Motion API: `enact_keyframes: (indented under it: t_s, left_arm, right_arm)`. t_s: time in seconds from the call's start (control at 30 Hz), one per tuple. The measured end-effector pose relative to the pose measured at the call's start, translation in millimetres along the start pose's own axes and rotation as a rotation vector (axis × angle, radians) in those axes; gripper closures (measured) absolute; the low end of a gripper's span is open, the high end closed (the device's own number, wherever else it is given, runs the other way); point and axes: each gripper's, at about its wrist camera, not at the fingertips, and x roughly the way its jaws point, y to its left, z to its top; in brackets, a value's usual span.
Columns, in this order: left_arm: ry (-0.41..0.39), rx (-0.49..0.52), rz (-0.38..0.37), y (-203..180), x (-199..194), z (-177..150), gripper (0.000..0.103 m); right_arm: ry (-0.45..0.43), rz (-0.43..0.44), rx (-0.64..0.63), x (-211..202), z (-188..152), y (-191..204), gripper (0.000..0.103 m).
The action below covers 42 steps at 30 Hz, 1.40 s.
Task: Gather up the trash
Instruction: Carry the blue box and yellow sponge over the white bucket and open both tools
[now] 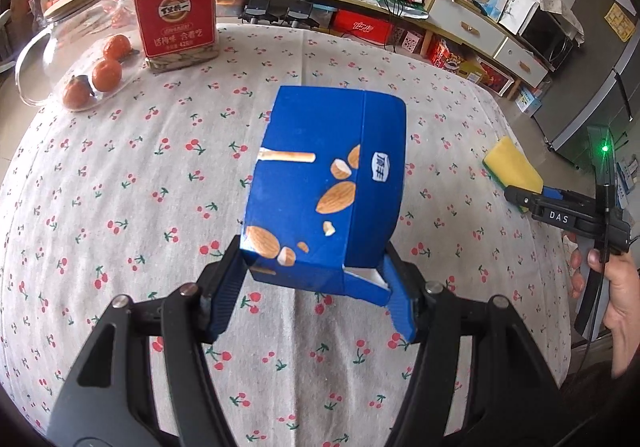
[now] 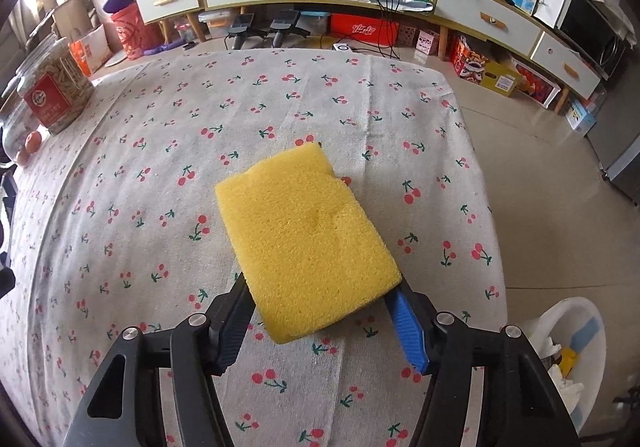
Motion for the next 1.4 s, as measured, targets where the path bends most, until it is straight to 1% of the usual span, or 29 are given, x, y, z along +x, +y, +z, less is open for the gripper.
enact_keyframes:
  t_s: [0.17, 0.4, 0.53, 0.73, 1.0, 1.23, 1.4]
  left_arm:
    - [-0.002, -0.002, -0.008, -2.0, -2.5, -1.0, 0.039]
    - [-0.006, 0.025, -0.038, -18.4, -6.5, -4.1, 0.039]
    - [-0.001, 0.049, -0.062, -30.8, -8.6, -7.4, 0.039]
    - [0.007, 0.089, -0.087, -48.9, -9.7, -13.1, 0.039]
    - [0.028, 0.156, -0.116, -87.7, -2.6, -15.0, 0.039]
    - [0.052, 0.229, -0.160, -131.4, 5.6, -22.3, 0.039]
    - [0.075, 0.263, -0.189, -166.0, 15.2, -26.8, 0.039]
  right_arm:
    - [-0.005, 0.036, 0.029, -22.1, -7.3, -3.1, 0.039]
    - [-0.033, 0.067, 0.061, -56.6, -24.8, -9.2, 0.039]
    - [-0.058, 0.092, 0.082, -77.4, -36.9, -14.1, 0.039]
    - [-0.106, 0.095, 0.083, -107.1, -57.8, -23.5, 0.038]
    - [-0.127, 0.065, 0.136, -126.8, -89.1, -62.6, 0.038]
    - [-0.133, 0.023, 0.256, -138.3, -120.2, -119.7, 0.038]
    - [-0.140, -0.004, 0.340, -147.3, -141.3, -160.2, 0.038]
